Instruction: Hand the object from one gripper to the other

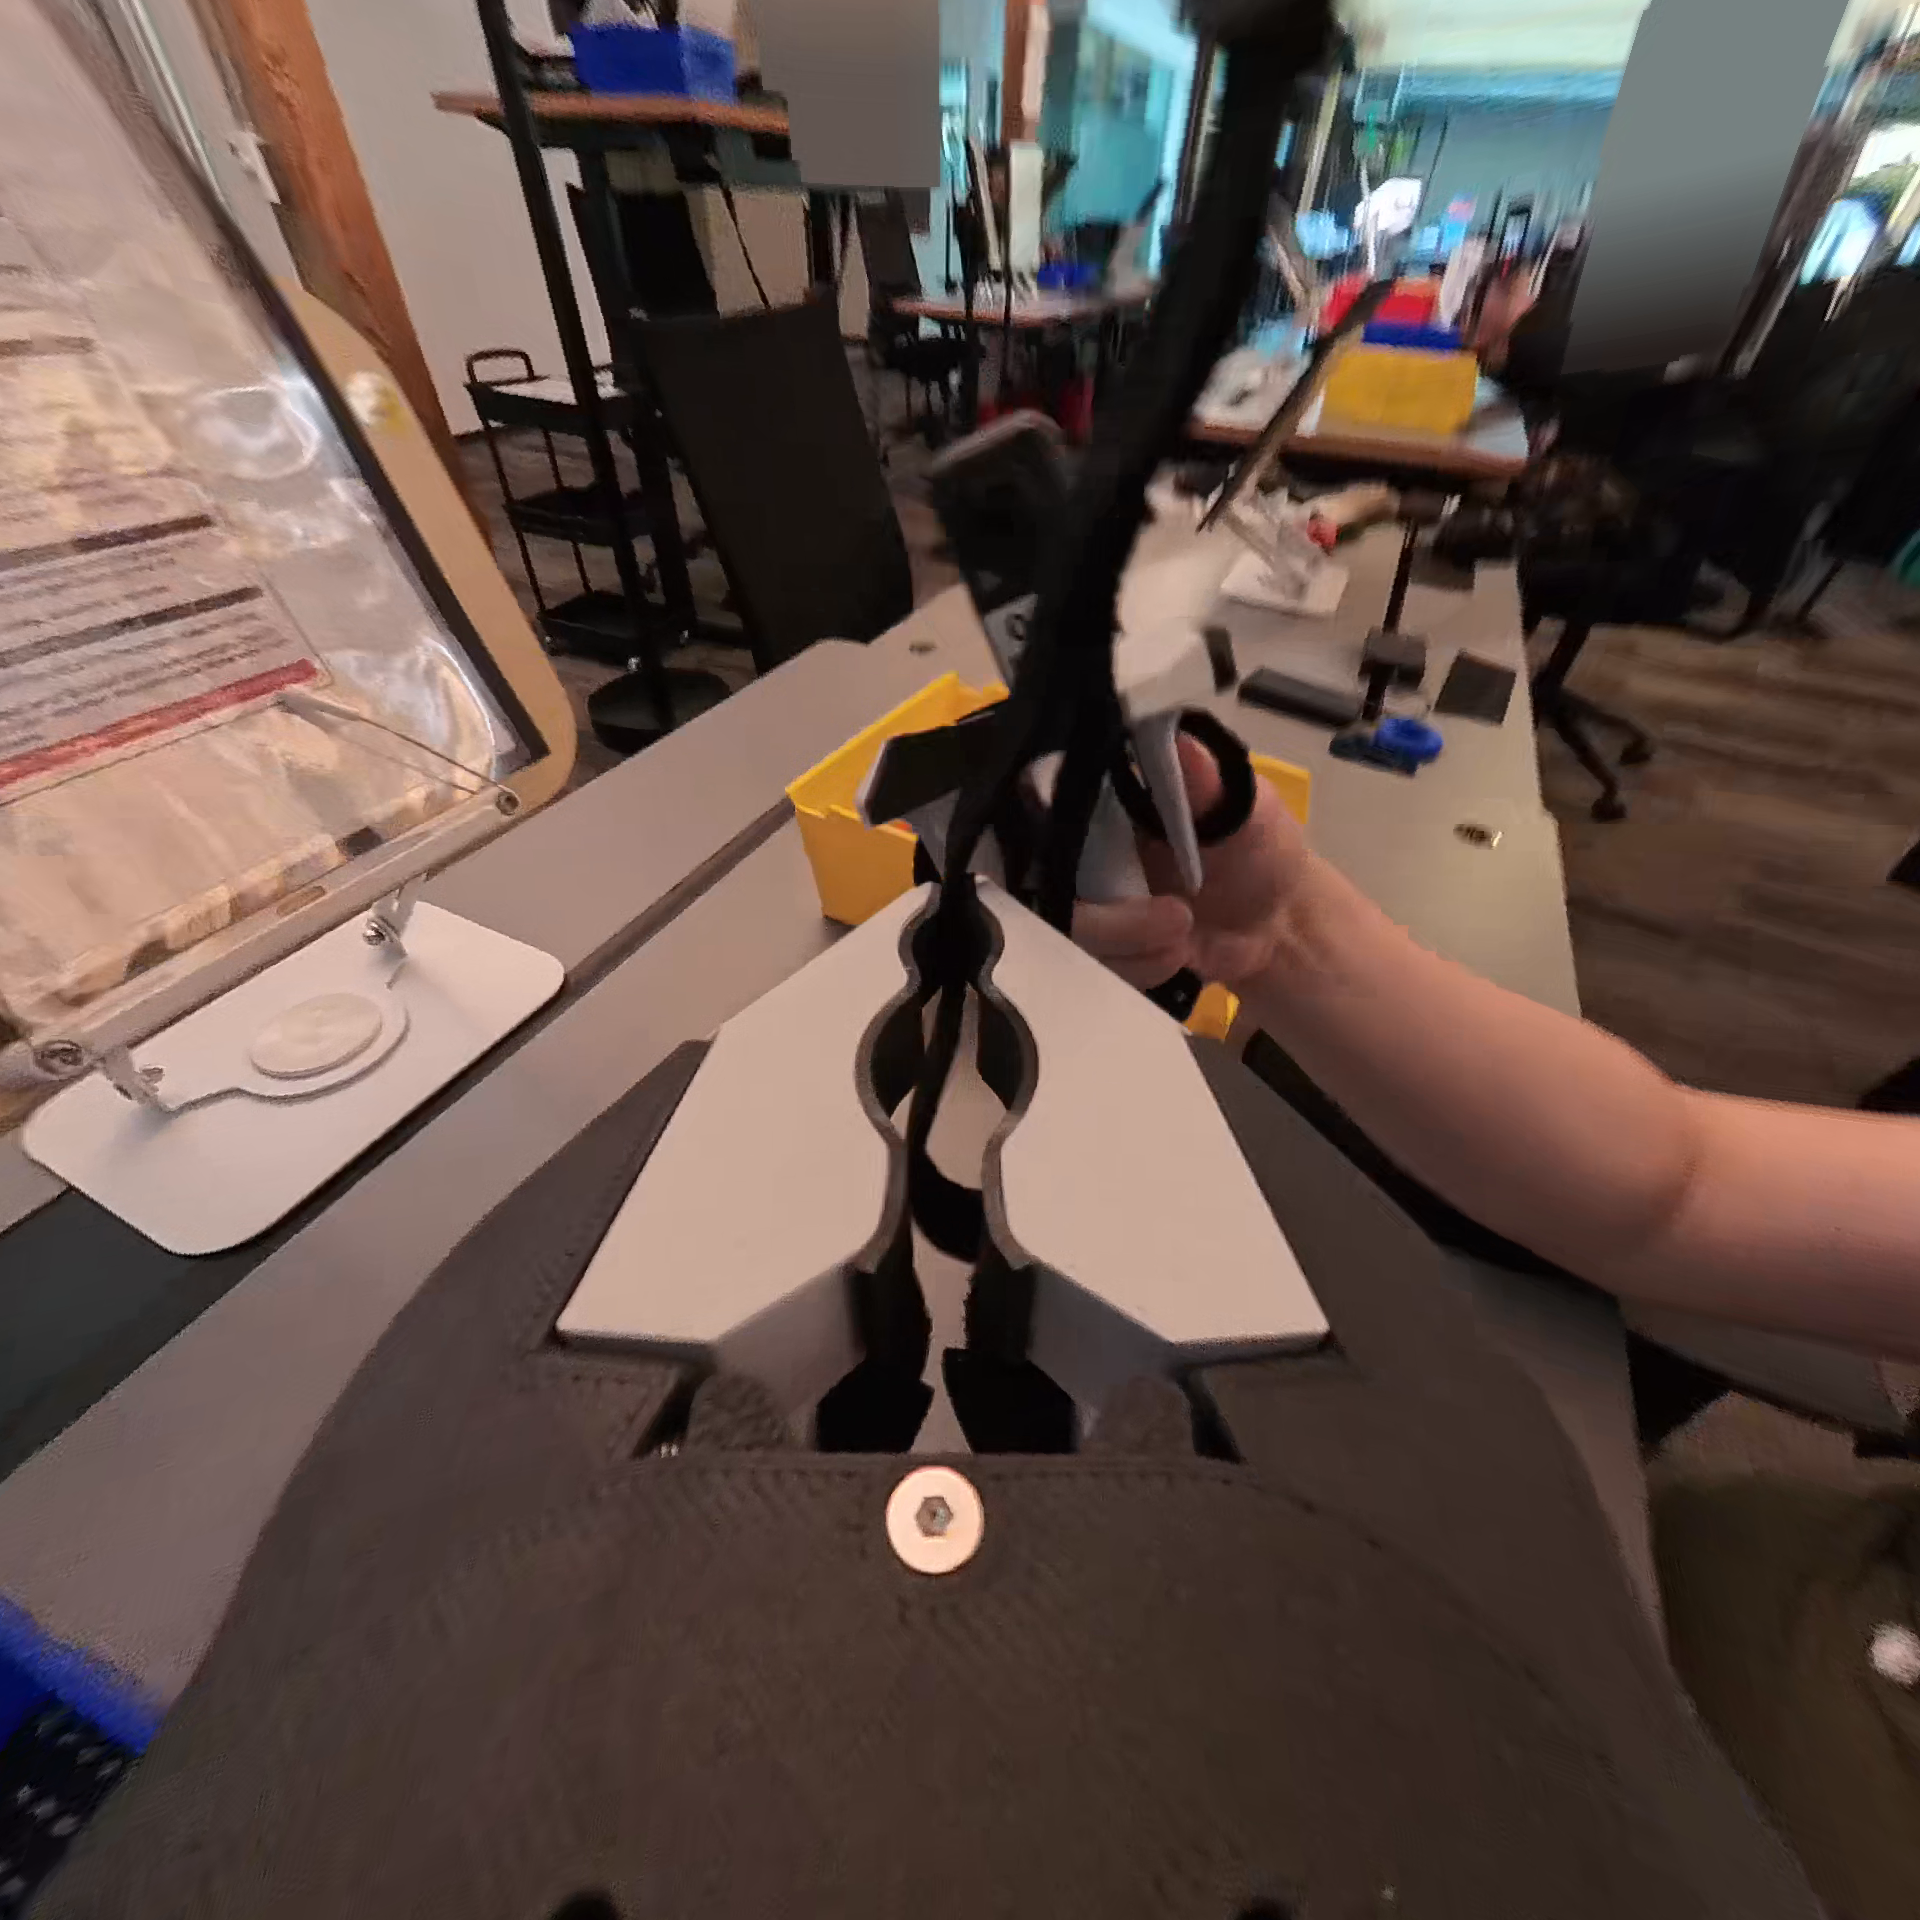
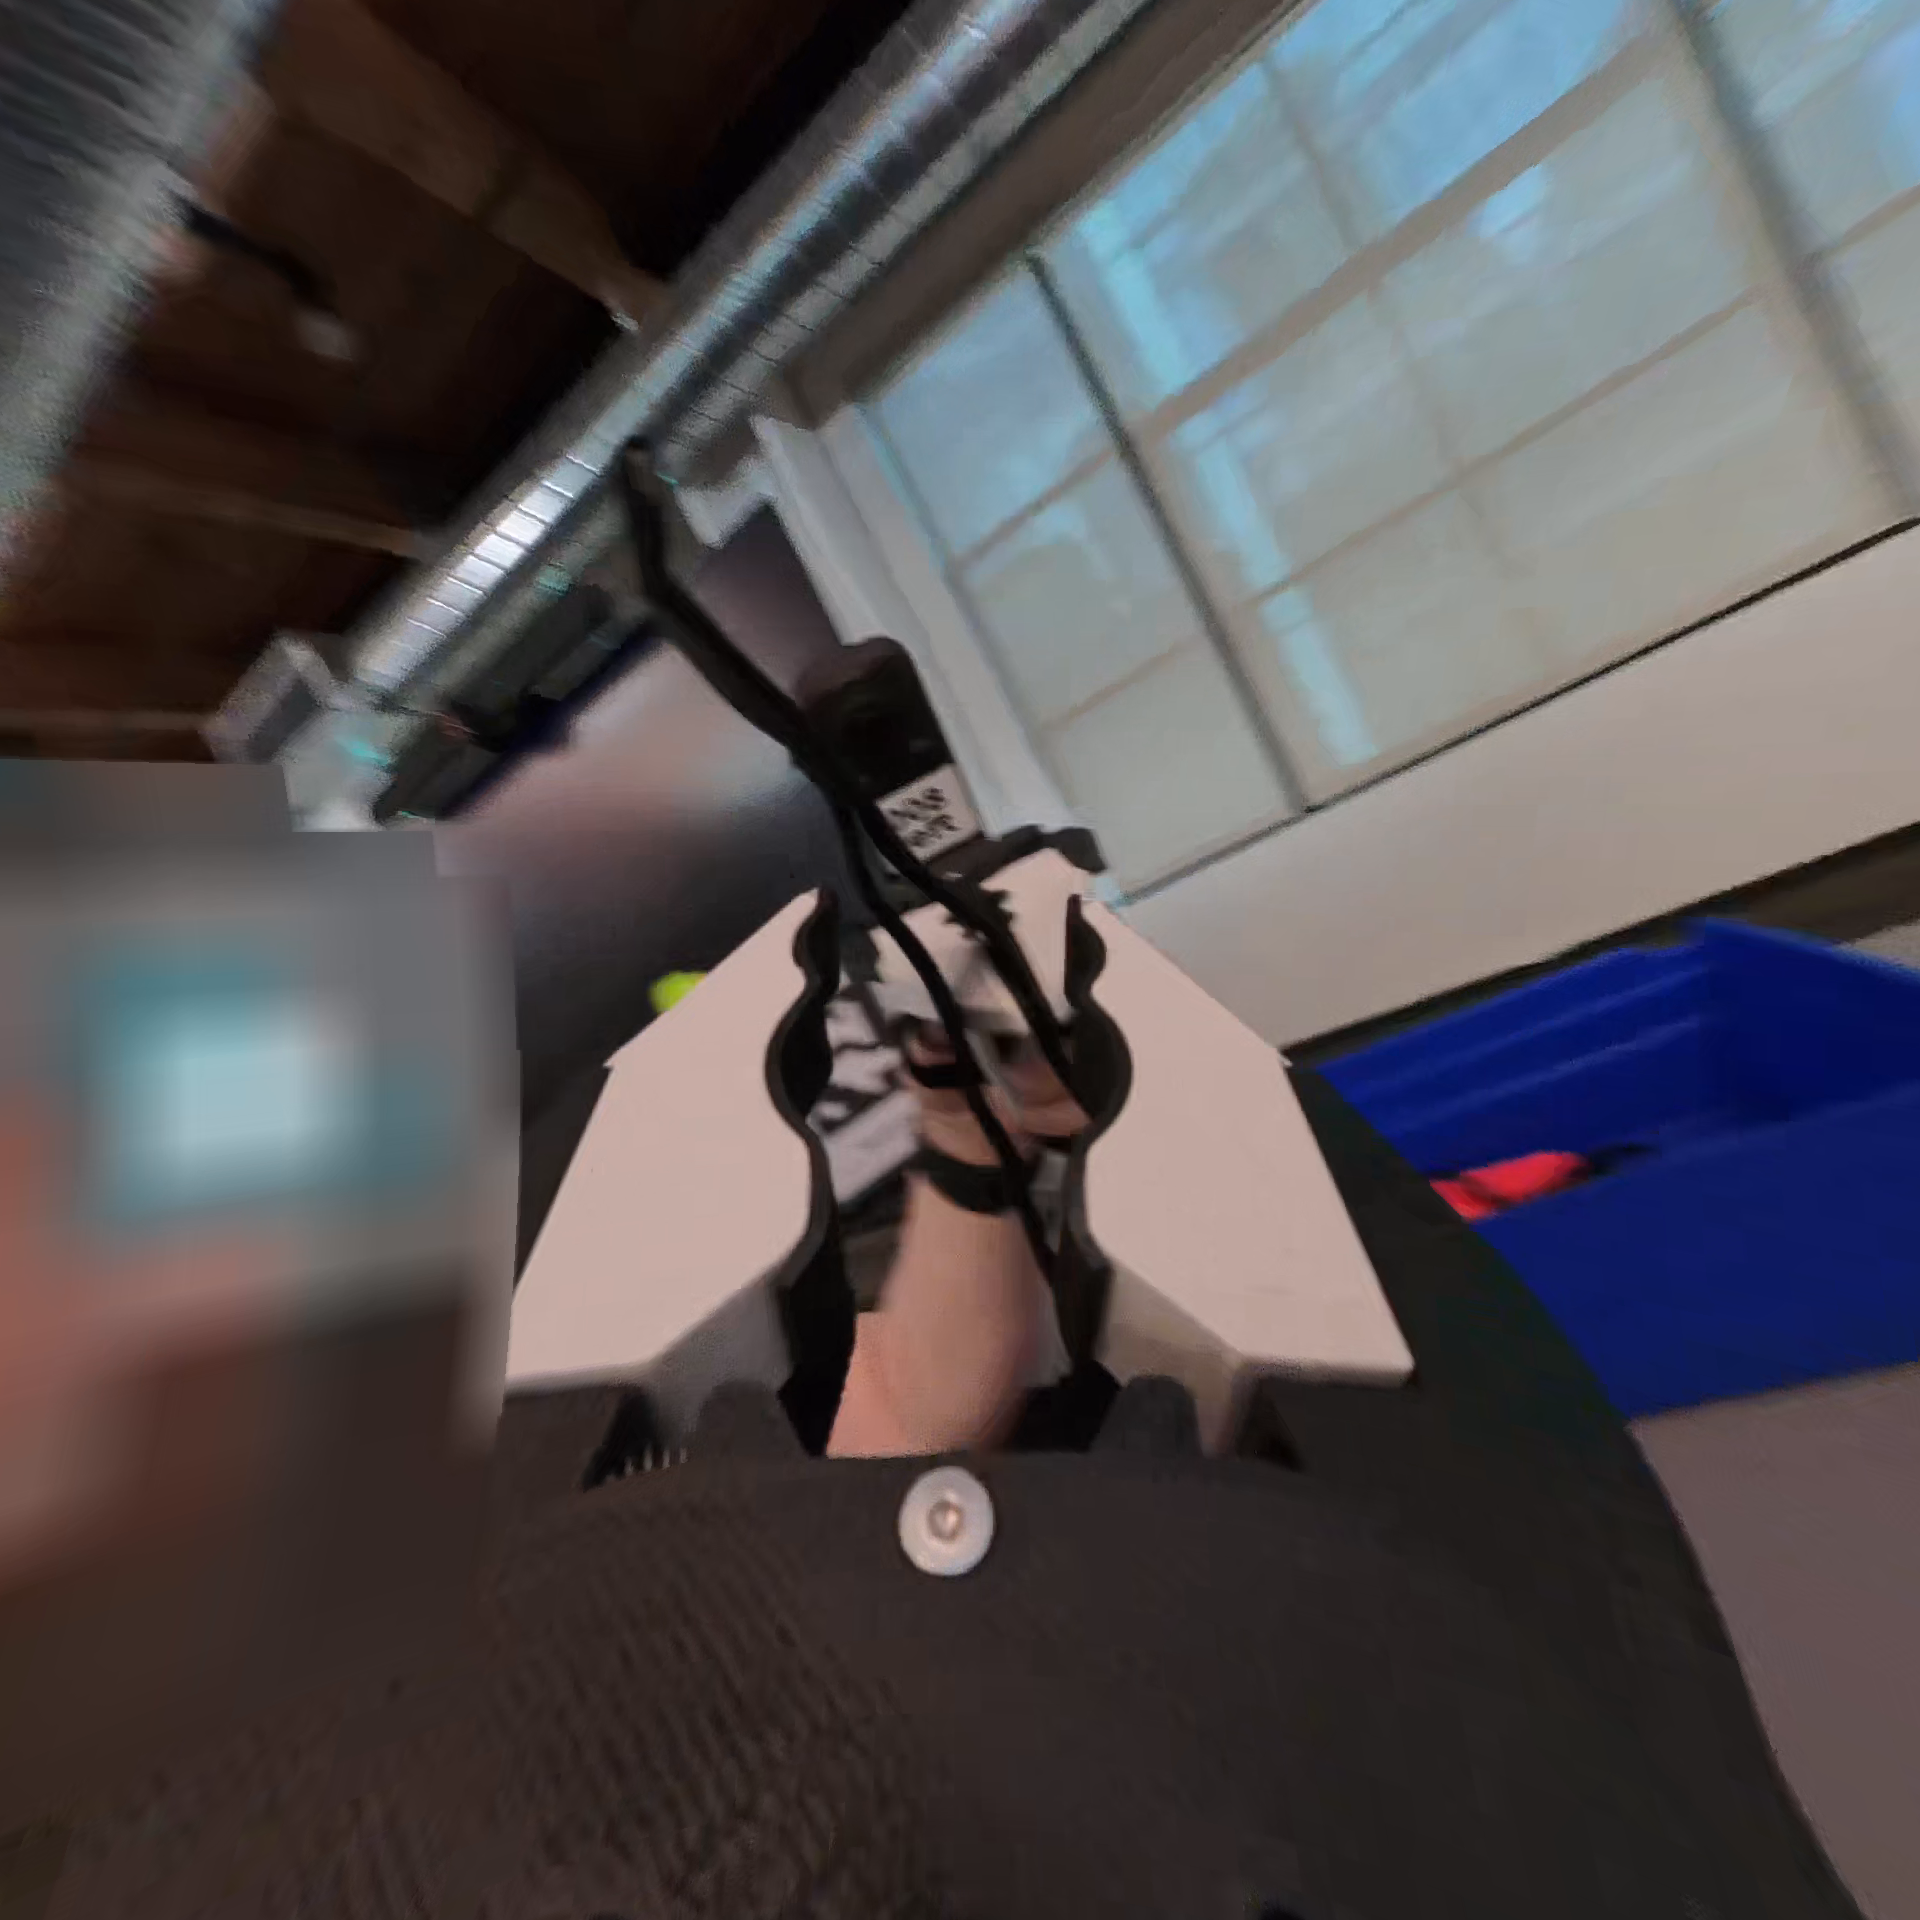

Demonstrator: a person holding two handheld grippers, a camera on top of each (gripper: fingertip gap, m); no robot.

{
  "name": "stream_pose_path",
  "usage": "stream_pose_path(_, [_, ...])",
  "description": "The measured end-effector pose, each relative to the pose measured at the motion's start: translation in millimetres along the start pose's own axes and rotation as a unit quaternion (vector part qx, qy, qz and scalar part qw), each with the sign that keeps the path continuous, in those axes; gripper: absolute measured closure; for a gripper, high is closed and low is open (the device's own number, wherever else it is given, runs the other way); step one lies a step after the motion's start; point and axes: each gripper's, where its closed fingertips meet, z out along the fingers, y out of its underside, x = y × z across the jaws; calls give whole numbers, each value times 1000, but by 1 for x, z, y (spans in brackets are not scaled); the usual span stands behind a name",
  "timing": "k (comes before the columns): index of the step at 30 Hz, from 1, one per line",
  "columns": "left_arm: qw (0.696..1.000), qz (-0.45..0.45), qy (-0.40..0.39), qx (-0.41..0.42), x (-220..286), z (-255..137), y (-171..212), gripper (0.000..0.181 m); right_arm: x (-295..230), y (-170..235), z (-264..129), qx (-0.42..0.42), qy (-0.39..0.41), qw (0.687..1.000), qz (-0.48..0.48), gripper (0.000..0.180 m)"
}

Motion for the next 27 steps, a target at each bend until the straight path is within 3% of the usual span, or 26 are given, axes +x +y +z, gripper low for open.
stream_pose_path(1, [1000,-21,2,16,-3,-5,-5,181,5,-2,-1,-3,37,998,-50,136])
stream_pose_path(6, [988,-133,17,81,-26,-30,-21,181,-1,-13,-3,1,121,956,-268,129])
stream_pose_path(12, [969,-208,53,121,-38,-48,-29,181,-15,41,21,-128,69,912,-384,140])
stream_pose_path(16, [972,-199,54,113,-34,-45,-27,181,-10,55,34,-144,71,903,-398,139])
stream_pose_path(21, [978,-180,50,91,-28,-35,-22,181,-10,53,39,-127,64,922,-361,140])
stream_pose_path(24, [981,-171,42,82,-27,-31,-19,181,-19,49,40,-107,35,941,-318,147])
stream_pose_path(27, [982,-171,53,67,-23,-27,-15,181,-20,47,36,-110,25,951,-287,174])
